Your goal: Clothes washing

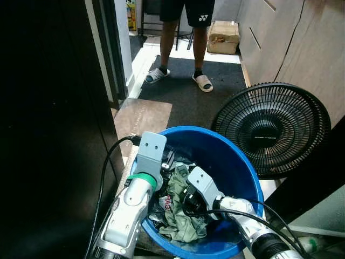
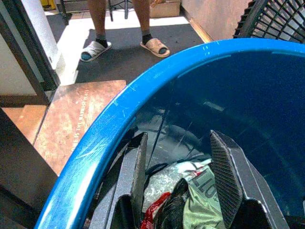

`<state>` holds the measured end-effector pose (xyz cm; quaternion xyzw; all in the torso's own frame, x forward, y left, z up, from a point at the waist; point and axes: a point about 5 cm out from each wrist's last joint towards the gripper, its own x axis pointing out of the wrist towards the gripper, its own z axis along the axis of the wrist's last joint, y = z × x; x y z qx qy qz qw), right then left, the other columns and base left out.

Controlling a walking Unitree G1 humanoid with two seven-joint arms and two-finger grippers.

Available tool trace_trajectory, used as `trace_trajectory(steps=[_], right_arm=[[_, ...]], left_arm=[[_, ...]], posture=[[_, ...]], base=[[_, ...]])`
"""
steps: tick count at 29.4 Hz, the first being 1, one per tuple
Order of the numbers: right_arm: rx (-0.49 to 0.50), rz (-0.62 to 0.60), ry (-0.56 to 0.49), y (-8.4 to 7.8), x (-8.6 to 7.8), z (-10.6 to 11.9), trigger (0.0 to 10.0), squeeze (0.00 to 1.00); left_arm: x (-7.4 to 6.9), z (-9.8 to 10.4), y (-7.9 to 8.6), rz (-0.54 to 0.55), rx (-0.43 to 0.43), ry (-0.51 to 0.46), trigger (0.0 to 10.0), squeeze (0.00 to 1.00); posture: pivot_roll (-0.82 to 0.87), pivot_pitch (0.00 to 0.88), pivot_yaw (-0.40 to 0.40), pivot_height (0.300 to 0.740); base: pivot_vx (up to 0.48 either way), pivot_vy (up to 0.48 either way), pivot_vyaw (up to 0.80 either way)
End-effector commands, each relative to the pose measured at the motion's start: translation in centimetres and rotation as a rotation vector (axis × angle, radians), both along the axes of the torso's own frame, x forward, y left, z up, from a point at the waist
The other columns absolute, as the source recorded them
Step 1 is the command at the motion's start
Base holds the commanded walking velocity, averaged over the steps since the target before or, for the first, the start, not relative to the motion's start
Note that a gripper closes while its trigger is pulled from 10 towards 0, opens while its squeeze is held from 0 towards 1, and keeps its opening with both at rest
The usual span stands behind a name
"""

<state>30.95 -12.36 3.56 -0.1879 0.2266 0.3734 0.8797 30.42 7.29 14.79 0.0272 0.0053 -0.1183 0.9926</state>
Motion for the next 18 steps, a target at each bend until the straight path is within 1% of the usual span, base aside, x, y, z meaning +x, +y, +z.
trace_trajectory(steps=[1, 12, 15, 18], right_arm=[[-0.098, -0.153, 0.251, -6.0, -4.9, -5.4, 10.0, 0.0], [-0.106, -0.122, 0.273, -5.9, -5.2, -5.5, 10.0, 0.0], [-0.132, -0.085, 0.343, -6.1, -6.3, -6.3, 10.0, 0.0], [-0.139, -0.091, 0.351, -6.3, -6.4, -6.4, 10.0, 0.0]], left_arm=[[0.3, -2.3, 4.1, 0.161, 0.04, 0.102, 10.0, 0.0], [0.7, -2.1, 3.8, 0.149, 0.041, 0.096, 10.0, 0.0], [0.9, -1.7, 4.2, 0.152, 0.041, 0.085, 10.0, 0.0], [0.9, -1.4, 4.3, 0.154, 0.04, 0.078, 10.0, 0.0]], posture=[[0.06, 0.148, 0.023, 0.487], [0.06, 0.146, 0.031, 0.487], [0.06, 0.147, 0.038, 0.487], [0.06, 0.148, 0.039, 0.487]], base=[[0.0, 0.0, 0.0], [0.0, 0.0, 0.0], [0.0, 0.0, 0.0], [0.0, 0.0, 0.0]])
